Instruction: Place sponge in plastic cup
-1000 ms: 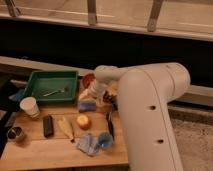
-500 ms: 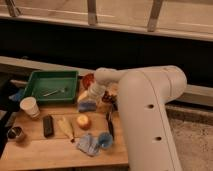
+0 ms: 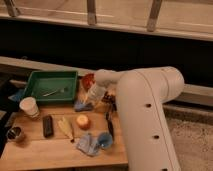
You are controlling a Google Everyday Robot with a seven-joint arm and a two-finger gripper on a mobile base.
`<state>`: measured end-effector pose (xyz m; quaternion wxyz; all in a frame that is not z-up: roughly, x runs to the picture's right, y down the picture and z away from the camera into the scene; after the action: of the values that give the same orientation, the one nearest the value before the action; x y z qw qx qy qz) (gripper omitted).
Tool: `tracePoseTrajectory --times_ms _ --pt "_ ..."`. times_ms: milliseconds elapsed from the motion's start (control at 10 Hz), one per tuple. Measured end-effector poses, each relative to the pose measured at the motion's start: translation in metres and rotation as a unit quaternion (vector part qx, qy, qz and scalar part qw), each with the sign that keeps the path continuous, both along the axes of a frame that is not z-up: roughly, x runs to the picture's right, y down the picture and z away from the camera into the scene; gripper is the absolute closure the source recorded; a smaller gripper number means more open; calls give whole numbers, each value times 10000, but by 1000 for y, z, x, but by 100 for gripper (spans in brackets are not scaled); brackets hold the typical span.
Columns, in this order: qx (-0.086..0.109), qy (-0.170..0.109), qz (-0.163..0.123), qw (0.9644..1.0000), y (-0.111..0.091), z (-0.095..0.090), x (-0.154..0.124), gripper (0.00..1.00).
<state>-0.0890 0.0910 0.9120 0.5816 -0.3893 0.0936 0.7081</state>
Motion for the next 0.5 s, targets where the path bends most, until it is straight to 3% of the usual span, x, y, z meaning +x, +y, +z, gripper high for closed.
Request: tracePoseTrajectory --times_ms 100,300,500 --pt "-1 -4 -8 10000 0 0 -1 79" --pt "-22 1 -2 10000 1 0 1 95" --pt "14 -39 -40 10000 -2 -5 0 100"
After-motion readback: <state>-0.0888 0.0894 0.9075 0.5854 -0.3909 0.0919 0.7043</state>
